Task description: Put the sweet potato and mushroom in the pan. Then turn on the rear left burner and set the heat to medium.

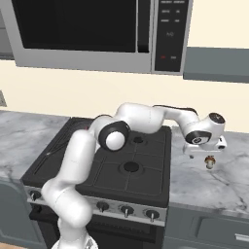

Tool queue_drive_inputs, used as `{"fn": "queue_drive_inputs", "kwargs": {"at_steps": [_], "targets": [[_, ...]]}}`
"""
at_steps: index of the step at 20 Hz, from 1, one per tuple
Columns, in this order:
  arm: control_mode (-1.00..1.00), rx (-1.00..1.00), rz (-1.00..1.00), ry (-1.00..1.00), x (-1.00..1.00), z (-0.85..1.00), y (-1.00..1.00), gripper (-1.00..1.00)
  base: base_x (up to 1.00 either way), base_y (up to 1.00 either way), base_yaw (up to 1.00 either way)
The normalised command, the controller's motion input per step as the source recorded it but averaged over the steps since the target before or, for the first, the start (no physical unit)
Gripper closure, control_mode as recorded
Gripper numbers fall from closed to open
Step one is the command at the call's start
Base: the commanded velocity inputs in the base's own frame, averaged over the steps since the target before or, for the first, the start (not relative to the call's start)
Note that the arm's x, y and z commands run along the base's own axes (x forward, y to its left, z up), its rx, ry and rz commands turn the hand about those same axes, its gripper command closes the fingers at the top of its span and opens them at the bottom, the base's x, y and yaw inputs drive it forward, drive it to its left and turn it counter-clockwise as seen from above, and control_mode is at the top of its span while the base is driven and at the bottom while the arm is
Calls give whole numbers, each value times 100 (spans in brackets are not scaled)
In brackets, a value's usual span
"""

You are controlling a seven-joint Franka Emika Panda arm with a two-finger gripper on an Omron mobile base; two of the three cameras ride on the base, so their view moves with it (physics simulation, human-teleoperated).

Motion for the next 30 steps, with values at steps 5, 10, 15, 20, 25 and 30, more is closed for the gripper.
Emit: {"fn": "queue_drive_inputs", "kwargs": {"at_steps": [5,10,15,20,25,30], "targets": [[-100,7,-3,0,0,-24,-9,-100,0,0,0],[-100,0,0,0,4,-3,0,-100,0,0,0],[-100,0,0,0,4,-7,0,-100,0,0,0],[-100,0,-3,0,11,-8,-12,-100,0,0,0],[-100,0,-7,0,0,0,-17,-100,0,0,0],[-100,0,-15,0,3,0,-34,-100,0,0,0]]}}
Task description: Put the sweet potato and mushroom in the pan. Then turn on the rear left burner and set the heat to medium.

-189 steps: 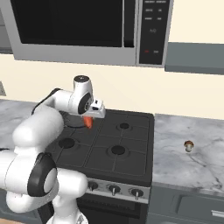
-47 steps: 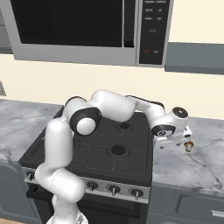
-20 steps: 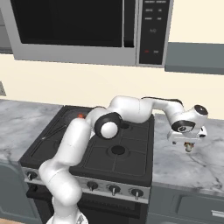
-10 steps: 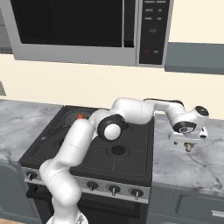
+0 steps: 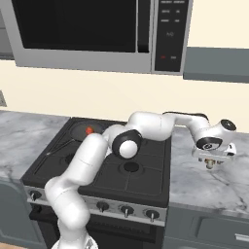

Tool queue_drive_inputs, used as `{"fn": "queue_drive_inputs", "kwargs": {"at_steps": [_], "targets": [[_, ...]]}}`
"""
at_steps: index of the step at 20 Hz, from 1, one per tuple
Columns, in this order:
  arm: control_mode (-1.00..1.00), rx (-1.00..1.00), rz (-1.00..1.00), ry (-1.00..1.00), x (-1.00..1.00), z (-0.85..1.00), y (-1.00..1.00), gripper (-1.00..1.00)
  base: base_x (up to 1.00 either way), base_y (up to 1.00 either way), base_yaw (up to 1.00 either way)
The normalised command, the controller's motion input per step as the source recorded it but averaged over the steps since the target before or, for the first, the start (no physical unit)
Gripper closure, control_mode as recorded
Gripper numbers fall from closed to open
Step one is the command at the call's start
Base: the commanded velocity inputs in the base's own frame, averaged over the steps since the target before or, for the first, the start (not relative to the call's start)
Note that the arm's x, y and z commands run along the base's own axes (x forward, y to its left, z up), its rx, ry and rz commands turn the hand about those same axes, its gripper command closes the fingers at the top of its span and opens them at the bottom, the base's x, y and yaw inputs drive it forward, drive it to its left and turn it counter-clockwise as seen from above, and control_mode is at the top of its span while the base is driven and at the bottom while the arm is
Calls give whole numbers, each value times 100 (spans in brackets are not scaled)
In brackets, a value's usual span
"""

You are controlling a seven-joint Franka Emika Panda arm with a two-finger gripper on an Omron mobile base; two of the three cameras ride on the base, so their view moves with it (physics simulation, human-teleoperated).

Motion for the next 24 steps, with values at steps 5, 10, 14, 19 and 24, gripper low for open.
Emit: {"fn": "queue_drive_inputs", "kwargs": {"at_steps": [5,10,14,19,24], "targets": [[-100,0,-7,0,2,0,-8,-100,0,0,0],[-100,2,0,0,0,-8,0,-100,0,0,0],[-100,0,0,0,0,-21,0,-100,0,0,0],[-100,0,0,0,0,-17,6,-100,0,0,0],[-100,0,0,0,2,-1,3,-100,0,0,0]]}}
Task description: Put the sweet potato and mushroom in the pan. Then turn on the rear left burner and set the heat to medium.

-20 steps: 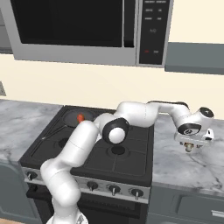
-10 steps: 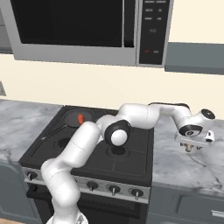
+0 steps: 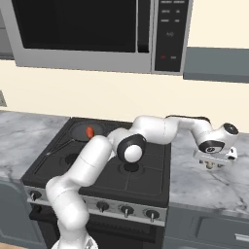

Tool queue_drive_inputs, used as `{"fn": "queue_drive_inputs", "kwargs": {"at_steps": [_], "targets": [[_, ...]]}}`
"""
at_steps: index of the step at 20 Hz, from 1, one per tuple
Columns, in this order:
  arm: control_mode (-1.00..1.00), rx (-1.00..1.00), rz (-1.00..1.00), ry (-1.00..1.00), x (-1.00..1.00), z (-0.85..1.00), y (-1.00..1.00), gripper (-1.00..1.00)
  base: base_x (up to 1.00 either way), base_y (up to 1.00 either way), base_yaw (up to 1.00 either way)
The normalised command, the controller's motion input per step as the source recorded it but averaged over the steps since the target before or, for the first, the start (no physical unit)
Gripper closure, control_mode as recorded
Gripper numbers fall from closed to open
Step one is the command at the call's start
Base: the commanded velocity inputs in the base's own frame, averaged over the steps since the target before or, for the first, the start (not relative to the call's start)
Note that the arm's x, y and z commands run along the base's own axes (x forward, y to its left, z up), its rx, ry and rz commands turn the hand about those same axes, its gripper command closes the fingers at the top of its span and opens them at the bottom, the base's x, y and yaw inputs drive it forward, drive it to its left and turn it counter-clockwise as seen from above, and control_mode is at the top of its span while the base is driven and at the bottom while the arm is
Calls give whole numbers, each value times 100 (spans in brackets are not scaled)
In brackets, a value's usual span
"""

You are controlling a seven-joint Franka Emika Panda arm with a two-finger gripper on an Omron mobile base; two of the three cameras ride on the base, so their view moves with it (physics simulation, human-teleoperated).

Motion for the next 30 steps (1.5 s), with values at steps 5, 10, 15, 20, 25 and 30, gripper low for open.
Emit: {"fn": "queue_drive_inputs", "kwargs": {"at_steps": [5,10,15,20,25,30], "targets": [[-100,0,0,0,16,-5,7,-100,0,0,0],[-100,0,0,0,15,-7,2,-100,0,0,0],[-100,0,0,0,1,-21,0,-100,0,0,0],[-100,-1,0,0,3,-19,-26,-100,0,0,0],[-100,0,0,0,0,0,-5,100,0,0,0],[-100,0,0,0,0,0,2,100,0,0,0]]}}
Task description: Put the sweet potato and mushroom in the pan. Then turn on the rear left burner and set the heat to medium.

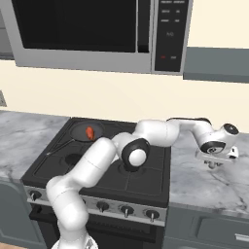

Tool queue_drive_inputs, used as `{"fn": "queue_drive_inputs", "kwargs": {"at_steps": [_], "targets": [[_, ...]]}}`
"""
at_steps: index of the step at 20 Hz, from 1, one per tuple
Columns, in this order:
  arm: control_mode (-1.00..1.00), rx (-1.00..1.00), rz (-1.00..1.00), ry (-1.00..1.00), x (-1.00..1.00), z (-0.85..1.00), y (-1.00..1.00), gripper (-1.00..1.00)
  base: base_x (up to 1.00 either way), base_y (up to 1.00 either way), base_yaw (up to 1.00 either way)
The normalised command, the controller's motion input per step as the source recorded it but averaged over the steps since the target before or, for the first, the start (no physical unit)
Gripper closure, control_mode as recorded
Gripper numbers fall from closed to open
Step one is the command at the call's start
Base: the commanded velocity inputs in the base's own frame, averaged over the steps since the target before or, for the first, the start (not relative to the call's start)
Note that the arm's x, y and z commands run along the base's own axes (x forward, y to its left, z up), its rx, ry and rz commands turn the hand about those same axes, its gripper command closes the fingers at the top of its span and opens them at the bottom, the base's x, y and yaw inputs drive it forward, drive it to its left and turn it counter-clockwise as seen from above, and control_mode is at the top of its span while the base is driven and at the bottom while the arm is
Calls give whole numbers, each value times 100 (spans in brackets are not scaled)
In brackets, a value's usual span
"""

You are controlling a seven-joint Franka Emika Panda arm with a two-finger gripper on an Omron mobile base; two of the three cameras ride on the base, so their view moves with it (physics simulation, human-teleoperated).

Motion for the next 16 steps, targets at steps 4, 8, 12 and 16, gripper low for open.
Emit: {"fn": "queue_drive_inputs", "kwargs": {"at_steps": [4,8,12,16], "targets": [[-100,0,4,-1,-36,2,53,100,0,0,0],[-100,0,10,0,-78,25,97,100,0,0,0],[-100,-6,12,0,-70,47,100,100,0,0,0],[-100,-16,11,4,-27,65,100,100,0,0,0]]}}
